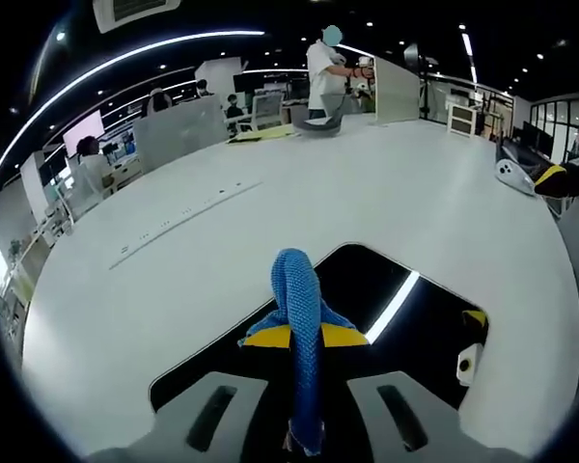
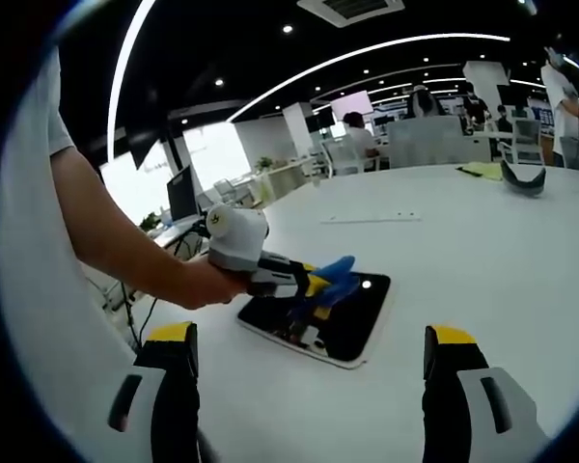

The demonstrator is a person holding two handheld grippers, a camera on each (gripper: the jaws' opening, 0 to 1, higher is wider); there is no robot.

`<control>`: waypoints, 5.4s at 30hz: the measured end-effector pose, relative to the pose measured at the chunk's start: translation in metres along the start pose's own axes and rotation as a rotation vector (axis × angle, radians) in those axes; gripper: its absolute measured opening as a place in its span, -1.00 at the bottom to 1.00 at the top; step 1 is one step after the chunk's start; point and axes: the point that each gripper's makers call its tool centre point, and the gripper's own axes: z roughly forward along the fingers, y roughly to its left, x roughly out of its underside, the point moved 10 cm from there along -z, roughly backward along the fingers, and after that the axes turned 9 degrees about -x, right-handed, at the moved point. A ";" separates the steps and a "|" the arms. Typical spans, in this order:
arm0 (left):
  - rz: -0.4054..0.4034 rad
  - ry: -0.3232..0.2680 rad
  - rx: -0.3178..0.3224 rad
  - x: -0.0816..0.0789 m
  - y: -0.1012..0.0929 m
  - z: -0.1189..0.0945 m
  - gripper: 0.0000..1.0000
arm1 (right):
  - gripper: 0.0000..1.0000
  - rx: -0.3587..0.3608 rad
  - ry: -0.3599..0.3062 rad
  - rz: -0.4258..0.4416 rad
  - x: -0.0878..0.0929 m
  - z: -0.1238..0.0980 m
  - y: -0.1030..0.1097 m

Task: Wipe the mirror surface with the cleaning cloth until all visible marks leave the cleaned area.

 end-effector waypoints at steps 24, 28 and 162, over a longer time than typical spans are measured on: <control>0.024 -0.022 0.072 -0.015 -0.031 0.015 -0.88 | 0.93 0.025 0.006 0.017 0.008 -0.004 -0.002; 0.031 -0.026 0.083 -0.017 -0.035 0.016 -0.88 | 0.92 0.031 -0.006 0.014 0.006 -0.006 -0.001; 0.059 -0.129 0.172 0.019 -0.026 -0.016 -0.87 | 0.99 0.006 0.098 -0.079 -0.013 0.001 0.030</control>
